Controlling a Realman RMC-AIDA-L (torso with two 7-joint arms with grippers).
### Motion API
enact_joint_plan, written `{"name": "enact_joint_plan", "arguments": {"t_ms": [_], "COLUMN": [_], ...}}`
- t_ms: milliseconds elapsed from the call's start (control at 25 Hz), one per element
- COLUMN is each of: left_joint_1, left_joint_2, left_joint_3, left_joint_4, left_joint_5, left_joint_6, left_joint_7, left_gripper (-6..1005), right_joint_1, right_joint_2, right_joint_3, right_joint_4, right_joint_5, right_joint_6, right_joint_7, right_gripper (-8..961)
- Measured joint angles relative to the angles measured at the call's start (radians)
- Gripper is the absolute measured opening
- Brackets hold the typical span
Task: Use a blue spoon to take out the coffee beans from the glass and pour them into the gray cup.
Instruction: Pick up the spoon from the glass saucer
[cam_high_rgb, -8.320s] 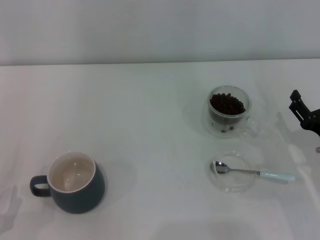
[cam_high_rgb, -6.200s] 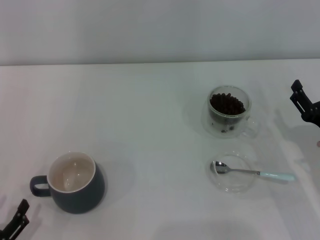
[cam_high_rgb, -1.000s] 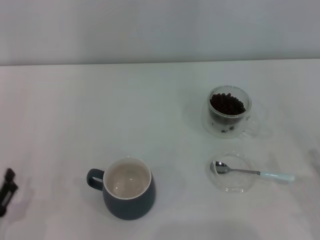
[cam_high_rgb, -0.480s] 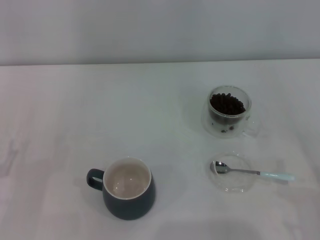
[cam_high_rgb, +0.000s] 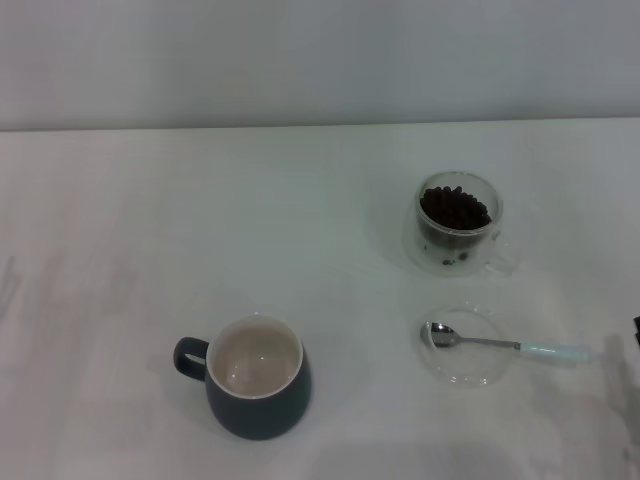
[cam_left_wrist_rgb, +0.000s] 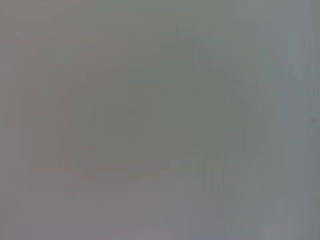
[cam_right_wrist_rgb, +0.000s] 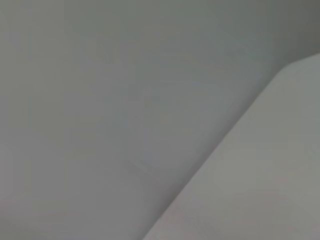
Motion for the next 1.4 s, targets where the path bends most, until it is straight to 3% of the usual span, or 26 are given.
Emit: {"name": "enact_joint_plan", "arguments": {"t_ms": [240,1400], "left_joint_1": [-0.015,-0.078], "left_joint_2": [0.009,0.004], "left_joint_3": [0.004,-0.005], "left_joint_4": [-0.007,-0.009], "left_joint_5": [0.007,0.01], "left_joint_6": [-0.003,-0.032], "left_joint_7": [-0.043,-0.046], "left_gripper": [861,861], "right_joint_1": [-0.006,0.033], "right_joint_2": [0.001,0.006], "right_joint_3": [-0.018,0.069], "right_joint_4": [0.044,0.096], "right_joint_5": [-0.042,-0.168], "right_joint_6": [-0.011,0.17], "right_joint_7": [-0.003,-0.059], "right_gripper": [795,768]}}
